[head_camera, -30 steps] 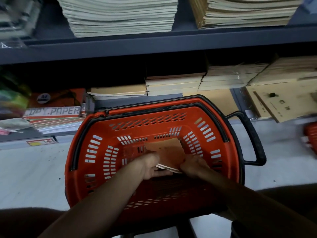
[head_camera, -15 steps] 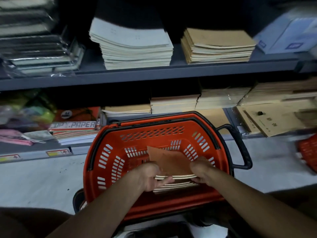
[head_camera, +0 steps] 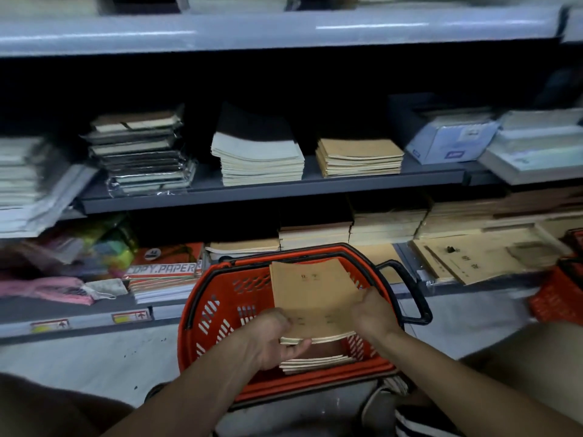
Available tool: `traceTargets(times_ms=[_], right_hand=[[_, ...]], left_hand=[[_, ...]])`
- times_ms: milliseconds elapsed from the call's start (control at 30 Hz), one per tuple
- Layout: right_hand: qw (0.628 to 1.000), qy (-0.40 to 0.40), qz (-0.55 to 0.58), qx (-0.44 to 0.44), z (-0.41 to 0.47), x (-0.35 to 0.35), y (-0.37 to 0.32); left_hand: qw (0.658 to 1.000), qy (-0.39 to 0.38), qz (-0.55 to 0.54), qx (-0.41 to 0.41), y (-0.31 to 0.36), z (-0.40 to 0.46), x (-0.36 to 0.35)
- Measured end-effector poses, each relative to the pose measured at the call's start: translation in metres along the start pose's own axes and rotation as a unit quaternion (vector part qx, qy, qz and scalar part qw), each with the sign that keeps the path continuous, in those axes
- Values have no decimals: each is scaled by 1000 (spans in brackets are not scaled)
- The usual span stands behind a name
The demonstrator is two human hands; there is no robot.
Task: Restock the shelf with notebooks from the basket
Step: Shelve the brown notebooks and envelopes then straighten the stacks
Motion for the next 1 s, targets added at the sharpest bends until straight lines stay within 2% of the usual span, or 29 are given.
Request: traceTargets(times_ms=[200, 333, 500, 767, 900, 1000], right_hand=[[990, 94, 39, 98, -41, 34, -26], [970, 163, 101, 150, -59, 56, -38], [939, 215, 196, 183, -67, 77, -47], [911, 222, 257, 232, -37, 114, -68], [904, 190, 301, 237, -7, 137, -82], [899, 172, 323, 240, 19, 153, -94]], left_hand=[[995, -10, 41, -87, 12, -43, -18], [985, -15, 66, -157, 26, -67, -32], [970, -61, 58, -230, 48, -87, -51], [955, -110, 66, -268, 98, -96, -83], [944, -116, 115, -287, 134, -94, -98], [926, -94, 177, -319, 167, -85, -110]])
Point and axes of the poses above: each hand's wrist, its own z-axis towards the middle knuckle, its own x-axis out of the back of the hand, y = z × x, the point moved 5 cm from there along z, towards the middle knuckle, and after that the axes turned 4 degrees about x, right-handed, at the moved point
